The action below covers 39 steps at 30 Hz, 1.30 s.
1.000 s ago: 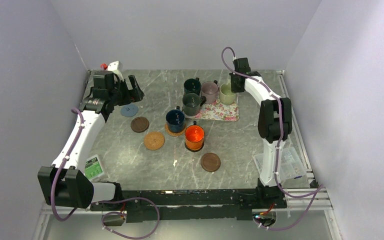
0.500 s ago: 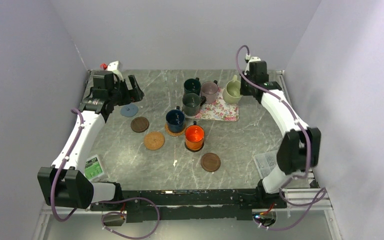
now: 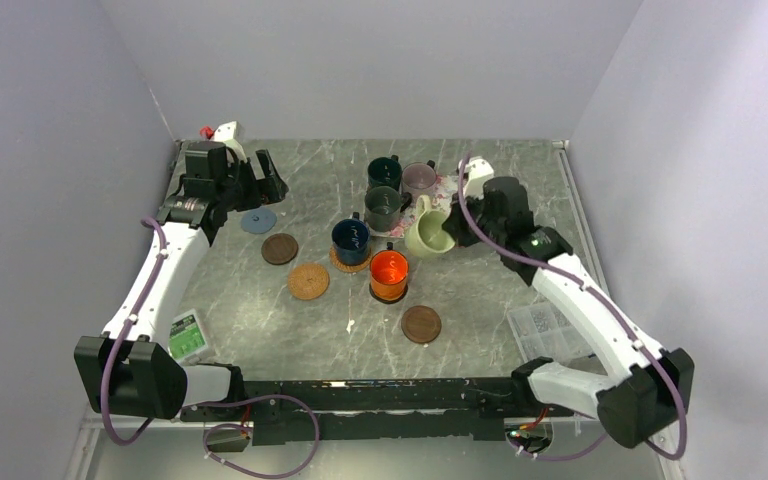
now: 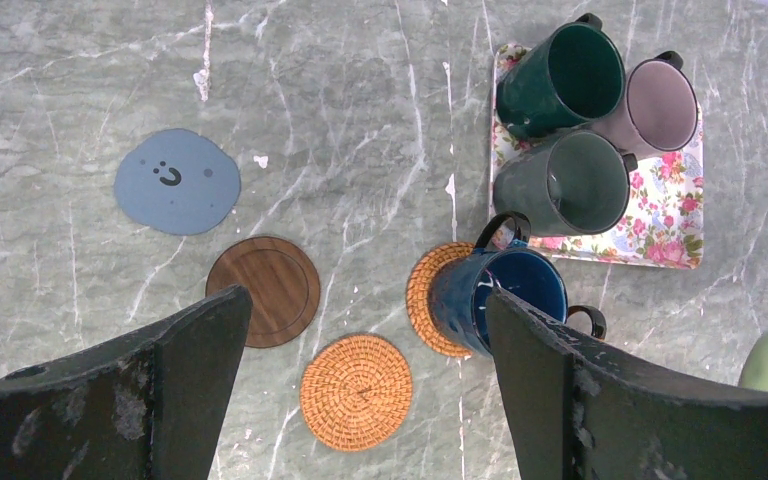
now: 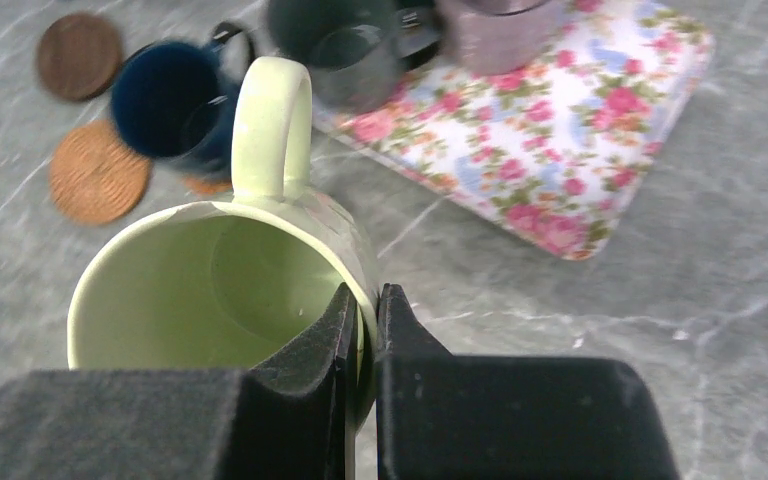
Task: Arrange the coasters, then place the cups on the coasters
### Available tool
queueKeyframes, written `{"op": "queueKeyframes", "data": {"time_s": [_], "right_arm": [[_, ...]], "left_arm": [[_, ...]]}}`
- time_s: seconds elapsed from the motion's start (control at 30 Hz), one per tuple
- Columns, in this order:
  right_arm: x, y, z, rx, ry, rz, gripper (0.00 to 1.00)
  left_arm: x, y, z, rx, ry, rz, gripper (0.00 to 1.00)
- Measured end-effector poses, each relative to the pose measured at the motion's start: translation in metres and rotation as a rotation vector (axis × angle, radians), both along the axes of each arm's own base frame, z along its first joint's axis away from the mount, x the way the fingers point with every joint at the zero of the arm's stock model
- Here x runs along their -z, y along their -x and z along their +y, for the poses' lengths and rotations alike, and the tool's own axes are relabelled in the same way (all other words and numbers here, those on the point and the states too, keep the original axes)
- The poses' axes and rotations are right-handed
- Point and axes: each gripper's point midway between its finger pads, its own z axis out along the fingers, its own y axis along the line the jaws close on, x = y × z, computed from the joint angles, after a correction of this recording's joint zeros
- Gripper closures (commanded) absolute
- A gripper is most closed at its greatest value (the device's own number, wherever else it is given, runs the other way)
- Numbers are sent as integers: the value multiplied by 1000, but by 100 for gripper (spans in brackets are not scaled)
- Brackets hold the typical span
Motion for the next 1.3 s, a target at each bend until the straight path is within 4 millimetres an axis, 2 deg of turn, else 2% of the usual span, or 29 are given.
{"op": "queueKeyframes", "data": {"time_s": [0.13, 0.37, 0.5, 0.63, 0.9, 1.1, 1.3], "right_arm": [[0, 36, 19, -78, -10, 3, 100], [8, 66, 5, 40, 3, 53, 100], [16, 86, 9, 104, -8, 89, 100], [33, 107, 13, 156, 6, 139, 100], [81, 124, 2, 244, 131, 240, 100], [100, 131, 8, 220, 173, 274, 100], [117, 129, 14, 210, 230, 304, 100]], "left_arm": [[0, 0, 0, 0, 0, 0, 6], [0, 0, 0, 0, 0, 0, 6], [0, 0, 0, 0, 0, 0, 6], [0, 0, 0, -1, 0, 0, 6], [0, 0, 0, 0, 0, 0, 6], [0, 0, 0, 0, 0, 0, 6], [0, 0, 0, -1, 0, 0, 6]]}}
